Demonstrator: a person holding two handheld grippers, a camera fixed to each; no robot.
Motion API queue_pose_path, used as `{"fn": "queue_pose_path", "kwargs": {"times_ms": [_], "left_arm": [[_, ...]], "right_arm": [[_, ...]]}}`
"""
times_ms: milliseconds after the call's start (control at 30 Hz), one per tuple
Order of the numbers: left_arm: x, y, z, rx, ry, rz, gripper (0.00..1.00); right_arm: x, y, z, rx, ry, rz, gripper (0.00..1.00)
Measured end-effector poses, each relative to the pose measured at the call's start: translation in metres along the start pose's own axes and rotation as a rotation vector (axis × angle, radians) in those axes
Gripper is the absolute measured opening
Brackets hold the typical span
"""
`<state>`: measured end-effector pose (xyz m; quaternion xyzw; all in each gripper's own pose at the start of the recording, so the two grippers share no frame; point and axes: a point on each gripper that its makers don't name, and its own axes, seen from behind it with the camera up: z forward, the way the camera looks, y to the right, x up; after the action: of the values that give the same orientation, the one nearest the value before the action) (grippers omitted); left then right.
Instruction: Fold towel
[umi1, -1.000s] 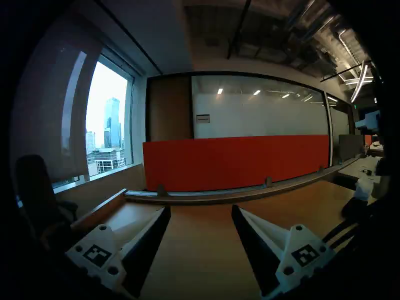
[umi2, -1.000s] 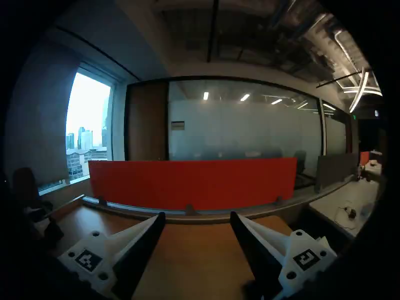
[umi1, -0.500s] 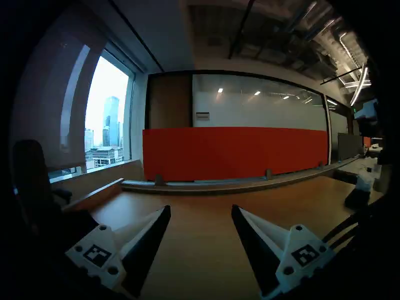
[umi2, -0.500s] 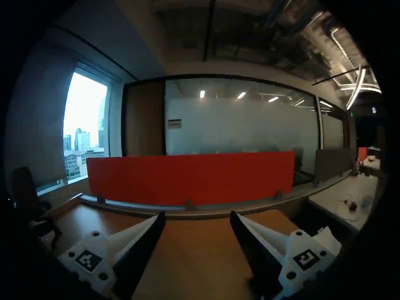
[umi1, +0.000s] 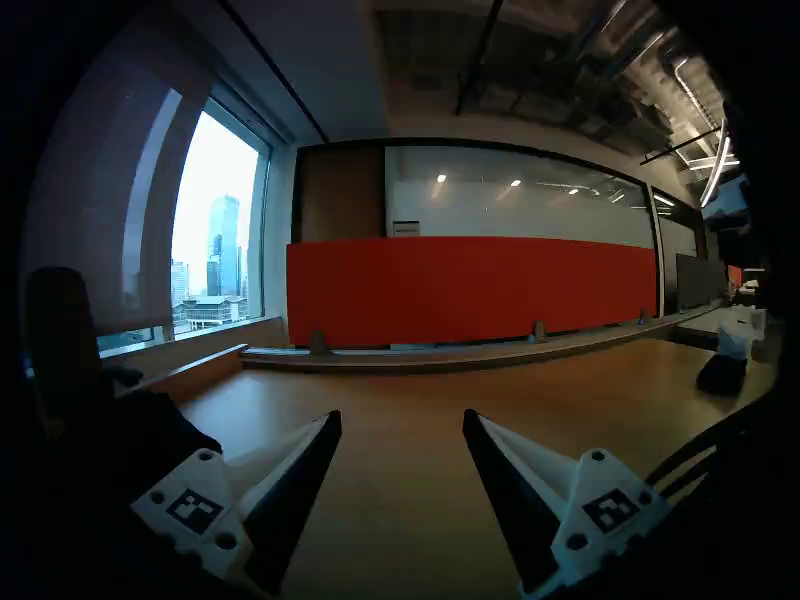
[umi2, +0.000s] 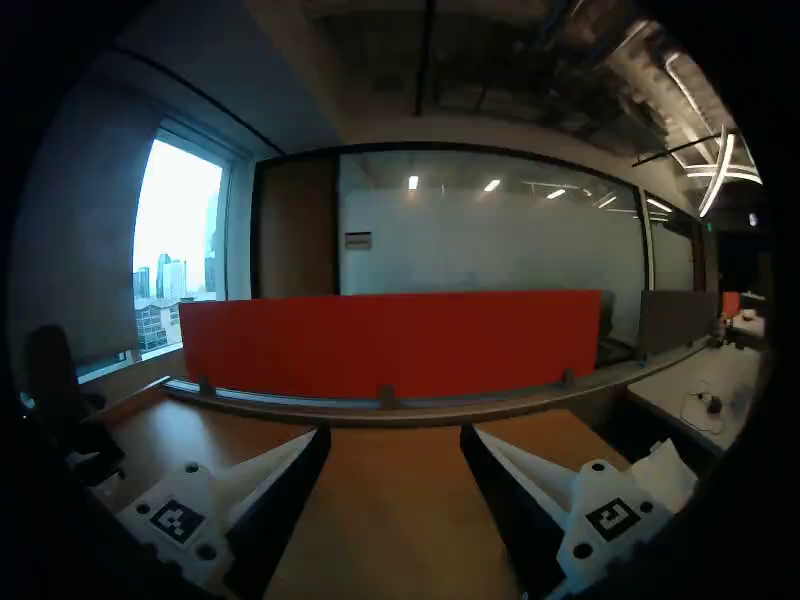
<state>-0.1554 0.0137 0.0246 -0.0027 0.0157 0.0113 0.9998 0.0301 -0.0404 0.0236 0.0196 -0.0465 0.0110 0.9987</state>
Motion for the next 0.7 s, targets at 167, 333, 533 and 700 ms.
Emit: {"fn": "queue_pose_path", "kwargs": {"times_ms": [167, 333, 533, 700], "left_arm": [[-0.008, -0.007, -0.001, 0.017, 0.008, -0.009, 0.9], [-0.014, -0.01, -0.001, 0.025, 0.012, -0.022, 0.9], [-0.017, -0.007, -0.001, 0.022, 0.018, -0.03, 0.9], [-0.018, -0.002, 0.0, 0.009, 0.012, -0.018, 0.89]], "right_arm": [[-0.01, 0.001, 0.0, -0.001, -0.011, -0.01, 1.0], [-0.014, 0.002, -0.002, -0.001, -0.012, -0.005, 1.0], [-0.012, 0.003, -0.006, -0.004, -0.008, -0.008, 1.0], [-0.011, 0.004, -0.008, -0.005, -0.007, -0.013, 1.0]]}}
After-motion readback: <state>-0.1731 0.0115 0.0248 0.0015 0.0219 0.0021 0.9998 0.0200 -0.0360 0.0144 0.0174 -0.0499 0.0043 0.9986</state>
